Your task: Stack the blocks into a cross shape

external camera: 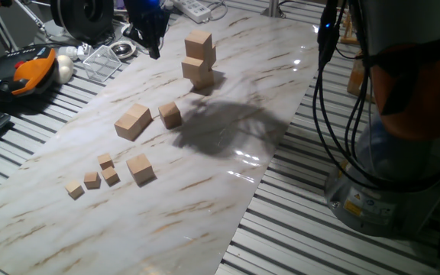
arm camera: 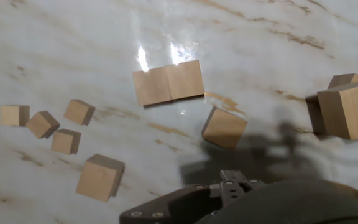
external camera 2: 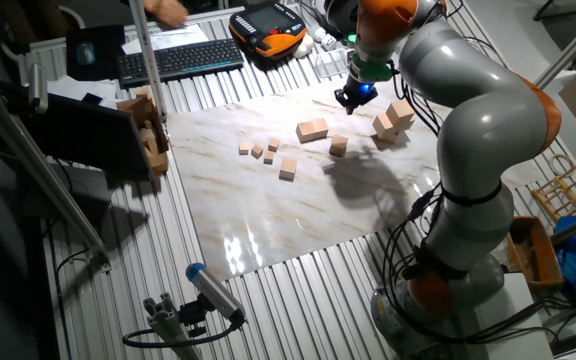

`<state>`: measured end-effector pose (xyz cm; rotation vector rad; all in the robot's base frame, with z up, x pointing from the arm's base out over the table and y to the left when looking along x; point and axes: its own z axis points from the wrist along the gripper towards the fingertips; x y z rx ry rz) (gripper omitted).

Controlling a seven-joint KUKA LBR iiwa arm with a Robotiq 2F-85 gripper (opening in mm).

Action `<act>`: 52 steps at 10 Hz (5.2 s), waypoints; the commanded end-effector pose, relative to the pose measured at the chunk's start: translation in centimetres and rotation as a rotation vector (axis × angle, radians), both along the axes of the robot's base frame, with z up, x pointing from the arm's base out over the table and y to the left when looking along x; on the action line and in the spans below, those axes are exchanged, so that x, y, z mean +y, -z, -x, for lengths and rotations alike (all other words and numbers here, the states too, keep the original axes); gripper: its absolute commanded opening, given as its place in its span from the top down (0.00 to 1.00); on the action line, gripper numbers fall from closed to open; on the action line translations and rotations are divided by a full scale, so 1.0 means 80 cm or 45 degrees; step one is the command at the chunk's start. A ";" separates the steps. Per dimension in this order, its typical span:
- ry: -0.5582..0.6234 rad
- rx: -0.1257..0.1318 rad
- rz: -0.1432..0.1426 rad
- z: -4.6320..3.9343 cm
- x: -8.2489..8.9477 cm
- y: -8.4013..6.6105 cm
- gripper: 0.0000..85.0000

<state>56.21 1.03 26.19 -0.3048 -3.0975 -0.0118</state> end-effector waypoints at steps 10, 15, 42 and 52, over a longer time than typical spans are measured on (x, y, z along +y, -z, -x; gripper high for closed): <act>0.144 -0.013 -0.005 -0.011 0.032 0.071 1.00; 0.195 -0.006 -0.005 -0.009 0.042 0.103 1.00; 0.874 -0.023 -0.049 -0.043 0.031 0.146 1.00; 1.324 -0.027 0.011 -0.046 0.046 0.163 1.00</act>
